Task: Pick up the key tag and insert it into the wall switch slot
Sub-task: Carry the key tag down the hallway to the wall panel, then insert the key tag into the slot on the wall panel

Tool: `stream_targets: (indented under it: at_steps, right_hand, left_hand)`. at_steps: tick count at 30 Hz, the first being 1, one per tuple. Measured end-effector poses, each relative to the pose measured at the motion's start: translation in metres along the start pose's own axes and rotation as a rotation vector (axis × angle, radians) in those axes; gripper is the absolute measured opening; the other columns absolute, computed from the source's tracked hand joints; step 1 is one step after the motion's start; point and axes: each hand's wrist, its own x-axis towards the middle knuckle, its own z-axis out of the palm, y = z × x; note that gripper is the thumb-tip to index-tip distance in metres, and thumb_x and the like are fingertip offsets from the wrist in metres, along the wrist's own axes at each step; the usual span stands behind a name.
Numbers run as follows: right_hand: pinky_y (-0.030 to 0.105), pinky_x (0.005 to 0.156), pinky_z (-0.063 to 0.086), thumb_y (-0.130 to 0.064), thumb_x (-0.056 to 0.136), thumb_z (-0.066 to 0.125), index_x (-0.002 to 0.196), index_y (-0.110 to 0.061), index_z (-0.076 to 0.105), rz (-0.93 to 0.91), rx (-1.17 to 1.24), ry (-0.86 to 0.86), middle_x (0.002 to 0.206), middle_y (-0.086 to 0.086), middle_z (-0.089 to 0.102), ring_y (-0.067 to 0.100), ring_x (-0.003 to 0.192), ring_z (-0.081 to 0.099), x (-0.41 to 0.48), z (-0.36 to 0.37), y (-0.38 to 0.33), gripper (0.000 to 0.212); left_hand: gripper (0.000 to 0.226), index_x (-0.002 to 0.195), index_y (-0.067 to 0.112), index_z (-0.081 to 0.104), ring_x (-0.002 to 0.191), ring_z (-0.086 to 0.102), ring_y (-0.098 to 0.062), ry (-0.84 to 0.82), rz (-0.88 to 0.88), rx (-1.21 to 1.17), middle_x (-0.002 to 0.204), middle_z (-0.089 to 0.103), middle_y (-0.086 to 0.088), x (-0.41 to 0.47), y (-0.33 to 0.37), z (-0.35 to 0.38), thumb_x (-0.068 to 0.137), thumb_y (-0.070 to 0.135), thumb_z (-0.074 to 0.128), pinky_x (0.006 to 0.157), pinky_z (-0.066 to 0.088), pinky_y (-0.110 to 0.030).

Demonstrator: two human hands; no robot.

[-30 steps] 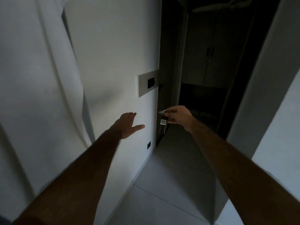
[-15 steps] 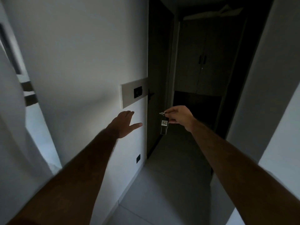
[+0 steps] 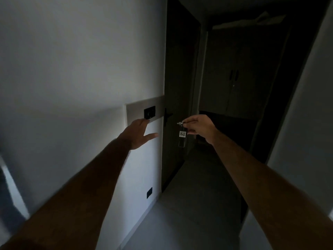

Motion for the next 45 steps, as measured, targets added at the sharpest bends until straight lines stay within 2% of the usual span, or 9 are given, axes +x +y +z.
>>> stream_targets:
  at_steps: [5,16,21,28,34,37,39,43,45]
  right_hand:
    - [0.041,0.092,0.06,-0.002,0.09,0.068,0.113,-0.001,0.071,-0.027,0.018,0.002,0.113,0.017,0.073,0.026,0.106,0.072,0.054,0.002,-0.001,0.024]
    - [0.034,0.088,0.06,-0.002,0.091,0.066,0.115,-0.003,0.069,-0.069,0.025,-0.038,0.115,0.017,0.071,0.025,0.107,0.07,0.154,-0.004,0.014,0.024]
    - [0.039,0.089,0.06,-0.001,0.09,0.067,0.115,0.0,0.068,-0.087,0.018,-0.054,0.117,0.021,0.07,0.029,0.11,0.069,0.209,-0.024,0.032,0.025]
    - [0.017,0.059,0.059,-0.004,0.089,0.069,0.103,-0.012,0.07,-0.105,-0.041,-0.114,0.101,0.005,0.071,0.014,0.092,0.07,0.294,-0.061,0.052,0.016]
    - [0.047,0.09,0.06,-0.001,0.089,0.068,0.112,-0.001,0.067,-0.138,-0.018,-0.134,0.111,0.02,0.069,0.03,0.106,0.068,0.36,-0.069,0.071,0.022]
    - [0.052,0.095,0.056,0.002,0.09,0.066,0.116,0.005,0.065,-0.148,0.002,-0.146,0.112,0.026,0.066,0.03,0.103,0.066,0.39,-0.064,0.073,0.026]
    - [0.05,0.093,0.057,0.003,0.09,0.065,0.117,0.007,0.063,-0.162,0.03,-0.159,0.107,0.022,0.063,0.028,0.101,0.064,0.411,-0.058,0.072,0.027]
    - [0.029,0.075,0.06,0.005,0.091,0.064,0.119,0.011,0.061,-0.193,0.049,-0.206,0.102,0.017,0.063,0.021,0.092,0.065,0.45,-0.044,0.071,0.029]
    - [0.028,0.074,0.06,0.005,0.09,0.064,0.119,0.012,0.061,-0.206,0.055,-0.221,0.102,0.018,0.062,0.021,0.09,0.065,0.471,-0.038,0.072,0.03]
  left_hand:
    - [0.123,0.153,0.014,0.032,0.144,0.036,-0.029,0.009,-0.011,0.018,0.158,0.038,-0.013,0.051,-0.027,0.001,0.064,0.099,0.034,0.115,0.032,-0.04]
    - [0.117,0.152,0.012,0.033,0.142,0.04,-0.03,0.017,-0.04,0.031,0.156,0.04,-0.012,0.141,-0.048,0.029,0.069,0.093,0.045,0.114,0.033,-0.04]
    - [0.1,0.152,0.008,0.034,0.143,0.038,-0.032,0.042,-0.033,0.038,0.157,0.038,-0.015,0.191,-0.047,0.042,0.08,0.07,0.065,0.116,0.029,-0.036]
    - [0.099,0.154,0.0,0.029,0.148,0.027,-0.035,0.114,-0.117,0.064,0.16,0.03,-0.021,0.273,-0.035,0.066,0.084,0.054,0.073,0.121,0.021,-0.04]
    - [0.097,0.155,0.008,0.031,0.15,0.025,-0.032,0.109,-0.132,0.142,0.163,0.028,-0.016,0.316,-0.049,0.086,0.084,0.062,0.068,0.122,0.02,-0.041]
    - [0.096,0.157,0.01,0.028,0.152,0.02,-0.03,0.098,-0.164,0.164,0.165,0.024,-0.013,0.338,-0.065,0.088,0.085,0.063,0.065,0.123,0.017,-0.041]
    - [0.095,0.157,0.01,0.026,0.153,0.017,-0.029,0.09,-0.178,0.174,0.166,0.022,-0.013,0.352,-0.079,0.086,0.087,0.063,0.063,0.123,0.016,-0.041]
    - [0.098,0.158,0.011,0.025,0.154,0.015,-0.029,0.081,-0.194,0.222,0.167,0.019,-0.011,0.375,-0.103,0.085,0.086,0.066,0.061,0.124,0.015,-0.042]
    - [0.099,0.158,0.012,0.024,0.154,0.014,-0.029,0.077,-0.193,0.246,0.168,0.018,-0.011,0.387,-0.112,0.085,0.085,0.067,0.061,0.124,0.015,-0.042]
